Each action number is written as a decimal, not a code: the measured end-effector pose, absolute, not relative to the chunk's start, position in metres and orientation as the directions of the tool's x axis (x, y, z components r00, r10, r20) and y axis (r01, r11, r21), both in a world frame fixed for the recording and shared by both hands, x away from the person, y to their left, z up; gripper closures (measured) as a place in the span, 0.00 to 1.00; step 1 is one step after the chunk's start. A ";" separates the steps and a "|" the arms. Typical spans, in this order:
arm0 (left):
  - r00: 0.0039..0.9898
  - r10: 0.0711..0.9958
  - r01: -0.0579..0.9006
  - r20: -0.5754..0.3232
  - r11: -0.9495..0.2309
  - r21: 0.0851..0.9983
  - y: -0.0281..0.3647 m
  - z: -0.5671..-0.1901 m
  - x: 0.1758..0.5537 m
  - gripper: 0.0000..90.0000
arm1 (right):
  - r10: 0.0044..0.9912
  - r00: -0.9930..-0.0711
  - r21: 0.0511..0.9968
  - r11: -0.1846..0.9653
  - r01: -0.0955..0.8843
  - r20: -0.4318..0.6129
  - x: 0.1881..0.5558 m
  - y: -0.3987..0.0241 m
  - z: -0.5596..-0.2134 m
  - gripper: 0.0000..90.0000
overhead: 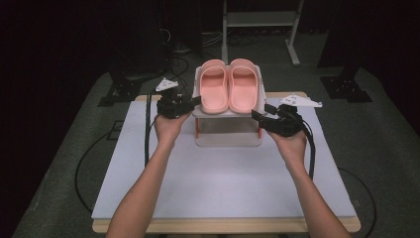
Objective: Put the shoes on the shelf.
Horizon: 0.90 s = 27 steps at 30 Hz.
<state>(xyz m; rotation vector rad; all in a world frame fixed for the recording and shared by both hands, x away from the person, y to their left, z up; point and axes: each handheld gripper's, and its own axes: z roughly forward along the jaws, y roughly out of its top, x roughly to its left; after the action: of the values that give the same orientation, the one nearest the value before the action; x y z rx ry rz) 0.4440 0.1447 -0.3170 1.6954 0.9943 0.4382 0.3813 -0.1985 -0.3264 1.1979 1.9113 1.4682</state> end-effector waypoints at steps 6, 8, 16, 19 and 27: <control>0.581 0.788 0.390 -0.203 -0.050 0.919 0.153 -0.324 0.431 0.57 | 0.838 -0.523 0.929 0.056 0.367 0.156 0.374 -0.210 -0.333 0.44; 0.579 0.789 0.387 -0.205 -0.045 0.921 0.157 -0.327 0.428 0.57 | 0.839 -0.520 0.927 0.056 0.371 0.157 0.372 -0.214 -0.334 0.44; 0.583 0.789 0.371 -0.194 -0.047 0.927 0.164 -0.331 0.413 0.54 | 0.847 -0.503 0.921 0.042 0.386 0.172 0.366 -0.230 -0.345 0.41; 0.580 0.794 0.367 -0.180 -0.057 0.929 0.166 -0.333 0.407 0.51 | 0.851 -0.493 0.917 0.033 0.396 0.182 0.364 -0.236 -0.350 0.40; 0.587 0.793 0.365 -0.163 -0.080 0.927 0.171 -0.341 0.398 0.49 | 0.856 -0.479 0.904 0.035 0.425 0.193 0.359 -0.248 -0.366 0.39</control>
<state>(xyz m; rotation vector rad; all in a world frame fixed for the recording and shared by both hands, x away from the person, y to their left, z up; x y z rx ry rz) 0.3978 0.1713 -0.3413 1.6816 0.9727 0.4701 0.3587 -0.2482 -0.3658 1.2953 1.9147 1.4344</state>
